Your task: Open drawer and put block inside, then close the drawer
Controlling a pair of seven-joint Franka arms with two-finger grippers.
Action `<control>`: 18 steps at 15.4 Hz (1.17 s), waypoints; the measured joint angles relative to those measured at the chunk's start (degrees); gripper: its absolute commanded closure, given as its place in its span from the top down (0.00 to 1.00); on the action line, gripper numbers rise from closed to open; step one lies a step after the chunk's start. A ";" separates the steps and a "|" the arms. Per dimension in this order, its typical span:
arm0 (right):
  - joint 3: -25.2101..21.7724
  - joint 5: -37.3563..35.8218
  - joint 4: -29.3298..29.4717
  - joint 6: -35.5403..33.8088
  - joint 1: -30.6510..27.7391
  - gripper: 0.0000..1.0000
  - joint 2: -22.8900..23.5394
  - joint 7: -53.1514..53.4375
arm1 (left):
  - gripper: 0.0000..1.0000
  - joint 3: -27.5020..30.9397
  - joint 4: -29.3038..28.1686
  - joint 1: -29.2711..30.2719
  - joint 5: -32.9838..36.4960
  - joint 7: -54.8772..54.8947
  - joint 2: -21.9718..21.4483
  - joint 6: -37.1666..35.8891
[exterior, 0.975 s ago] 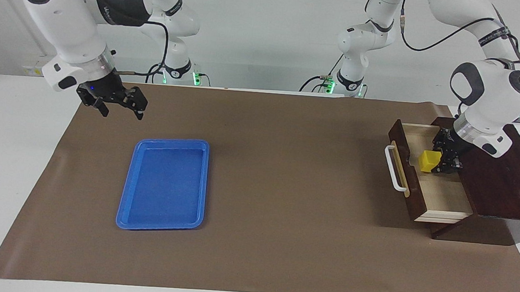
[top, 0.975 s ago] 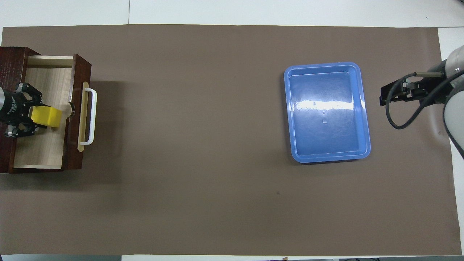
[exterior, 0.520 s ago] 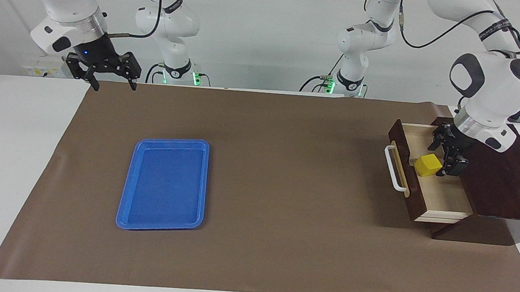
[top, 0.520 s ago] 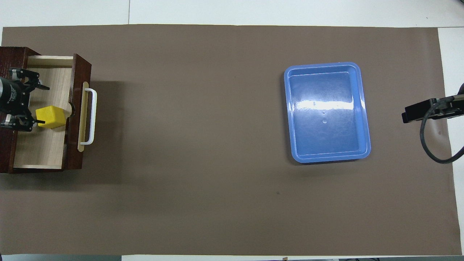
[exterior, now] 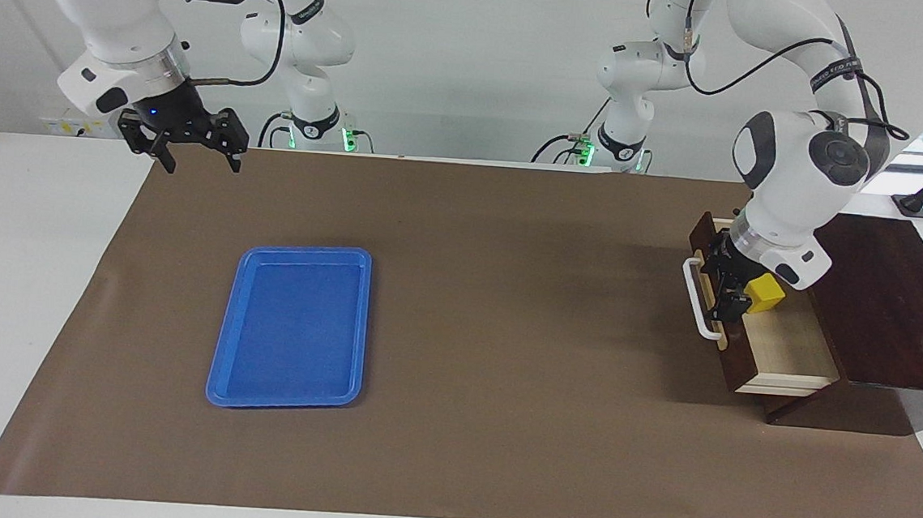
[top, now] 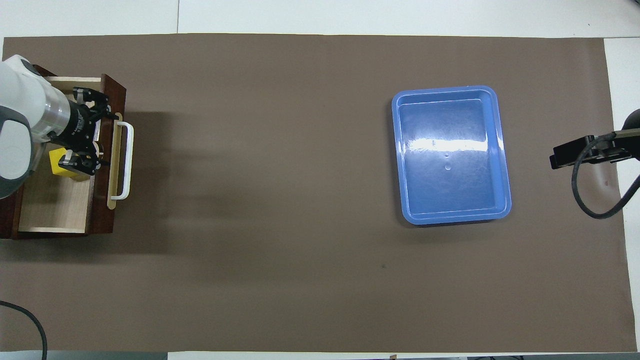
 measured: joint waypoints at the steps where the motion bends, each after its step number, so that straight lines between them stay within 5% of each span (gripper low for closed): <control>1: 0.00 -0.34 -0.08 0.00 0.00 1.00 0.00 0.00 | 1.00 0.29 -0.43 0.26 0.06 -0.04 -0.01 0.43; 11: 0.03 -0.58 -0.30 0.00 -0.45 1.00 0.00 0.00 | 1.00 0.99 0.24 10.38 2.88 7.01 -0.06 2.33; 18: 0.05 -0.58 -0.62 0.02 -0.56 1.00 0.70 0.00 | 1.00 0.06 0.60 10.16 3.01 12.41 -0.28 1.31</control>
